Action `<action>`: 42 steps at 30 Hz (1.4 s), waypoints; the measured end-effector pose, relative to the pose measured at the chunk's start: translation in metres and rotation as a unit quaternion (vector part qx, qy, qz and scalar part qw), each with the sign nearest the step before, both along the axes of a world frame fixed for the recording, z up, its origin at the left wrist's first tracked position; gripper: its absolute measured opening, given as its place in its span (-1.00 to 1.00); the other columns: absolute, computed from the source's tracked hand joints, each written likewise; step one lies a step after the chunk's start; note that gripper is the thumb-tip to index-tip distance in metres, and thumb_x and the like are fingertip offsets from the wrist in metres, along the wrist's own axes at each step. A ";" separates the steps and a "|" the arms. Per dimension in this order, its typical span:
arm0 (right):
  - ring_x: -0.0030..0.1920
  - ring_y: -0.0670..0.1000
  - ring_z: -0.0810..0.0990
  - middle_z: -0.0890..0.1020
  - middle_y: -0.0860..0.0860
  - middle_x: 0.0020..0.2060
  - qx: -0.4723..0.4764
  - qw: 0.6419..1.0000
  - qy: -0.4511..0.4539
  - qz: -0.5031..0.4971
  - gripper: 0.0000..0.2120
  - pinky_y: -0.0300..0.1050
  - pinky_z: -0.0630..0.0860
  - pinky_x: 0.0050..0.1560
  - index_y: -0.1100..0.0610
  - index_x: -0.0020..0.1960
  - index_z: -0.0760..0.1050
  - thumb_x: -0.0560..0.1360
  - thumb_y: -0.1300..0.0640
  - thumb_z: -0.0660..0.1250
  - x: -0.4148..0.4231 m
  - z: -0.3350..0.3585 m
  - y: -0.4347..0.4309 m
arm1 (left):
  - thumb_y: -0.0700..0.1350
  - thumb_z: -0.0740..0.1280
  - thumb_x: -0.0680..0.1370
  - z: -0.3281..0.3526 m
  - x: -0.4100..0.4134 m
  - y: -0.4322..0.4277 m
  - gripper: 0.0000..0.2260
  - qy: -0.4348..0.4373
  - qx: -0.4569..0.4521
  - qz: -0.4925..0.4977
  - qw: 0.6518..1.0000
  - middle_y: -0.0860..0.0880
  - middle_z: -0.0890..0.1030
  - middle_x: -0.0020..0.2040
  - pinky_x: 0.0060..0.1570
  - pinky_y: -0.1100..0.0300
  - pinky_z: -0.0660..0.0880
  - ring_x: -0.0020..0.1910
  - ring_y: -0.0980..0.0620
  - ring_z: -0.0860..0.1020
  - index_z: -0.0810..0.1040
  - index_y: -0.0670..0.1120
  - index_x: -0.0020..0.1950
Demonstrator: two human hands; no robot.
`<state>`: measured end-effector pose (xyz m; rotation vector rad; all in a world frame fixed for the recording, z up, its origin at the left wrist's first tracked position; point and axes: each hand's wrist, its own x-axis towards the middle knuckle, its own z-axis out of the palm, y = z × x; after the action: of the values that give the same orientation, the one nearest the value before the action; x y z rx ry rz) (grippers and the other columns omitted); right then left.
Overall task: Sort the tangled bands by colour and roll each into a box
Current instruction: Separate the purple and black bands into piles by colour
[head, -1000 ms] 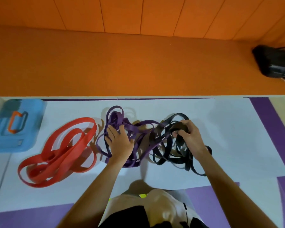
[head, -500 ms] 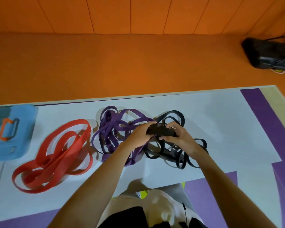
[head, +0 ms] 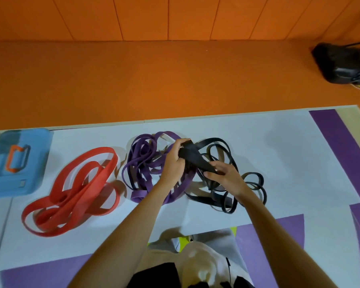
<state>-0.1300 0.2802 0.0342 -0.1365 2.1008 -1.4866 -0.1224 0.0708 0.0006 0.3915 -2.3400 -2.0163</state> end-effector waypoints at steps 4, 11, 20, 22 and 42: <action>-0.14 0.01 0.73 0.74 0.05 -0.14 0.003 1.000 0.008 -0.020 -0.92 -0.26 0.63 -0.12 -0.02 0.06 0.72 0.57 0.10 0.51 0.001 -0.002 0.003 | -0.47 0.15 0.55 0.015 0.011 -0.004 -0.44 0.043 -0.004 -0.008 0.999 0.14 0.63 0.22 0.25 0.25 0.52 0.30 0.10 0.56 0.51 0.10 0.35; -0.15 -0.08 0.71 0.75 -0.02 -0.17 -0.069 0.997 -0.002 -0.047 -0.88 -0.24 0.62 -0.11 -0.01 0.01 0.75 0.51 0.17 0.57 -0.010 0.008 0.002 | -0.33 0.39 0.54 0.029 0.018 -0.016 -0.66 0.019 0.076 0.044 0.996 0.11 0.67 0.13 0.22 0.25 0.54 0.20 0.17 0.60 0.59 -0.05 0.27; 0.13 0.08 0.73 0.77 0.06 0.08 -0.096 0.993 0.016 -0.062 -0.81 -0.24 0.60 0.10 0.05 0.12 0.74 0.51 0.17 0.56 -0.039 0.017 0.019 | -0.16 0.61 0.45 0.037 -0.007 -0.061 -0.47 -0.011 -0.162 -0.192 0.968 0.14 0.40 0.28 0.26 0.35 0.48 0.25 0.22 0.48 0.55 0.09 0.37; 0.14 0.09 0.73 0.77 0.05 0.07 -0.083 0.995 0.007 -0.060 -0.83 -0.16 0.60 0.16 0.04 0.10 0.74 0.51 0.17 0.57 -0.042 0.012 0.022 | -0.19 0.59 0.45 0.035 -0.010 -0.072 -0.57 -0.041 -0.191 -0.245 0.950 0.23 0.31 0.22 0.02 0.43 0.48 0.06 0.28 0.49 0.53 0.15 0.20; -0.12 -0.02 0.65 0.67 0.05 -0.16 -0.057 0.985 -0.028 -0.162 -0.78 -0.03 0.55 0.05 0.06 0.14 0.64 0.70 0.26 0.24 -0.091 -0.019 0.073 | 0.23 0.41 0.59 0.054 -0.042 0.057 -0.67 -0.071 -0.135 -0.082 0.985 0.11 0.61 -0.16 -0.25 0.28 0.46 -0.23 0.20 0.58 0.54 0.07 0.23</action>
<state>-0.2205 0.3533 0.0152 0.2145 2.0642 -1.7754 -0.1645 0.1275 0.0550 0.3507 -2.7721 -1.7444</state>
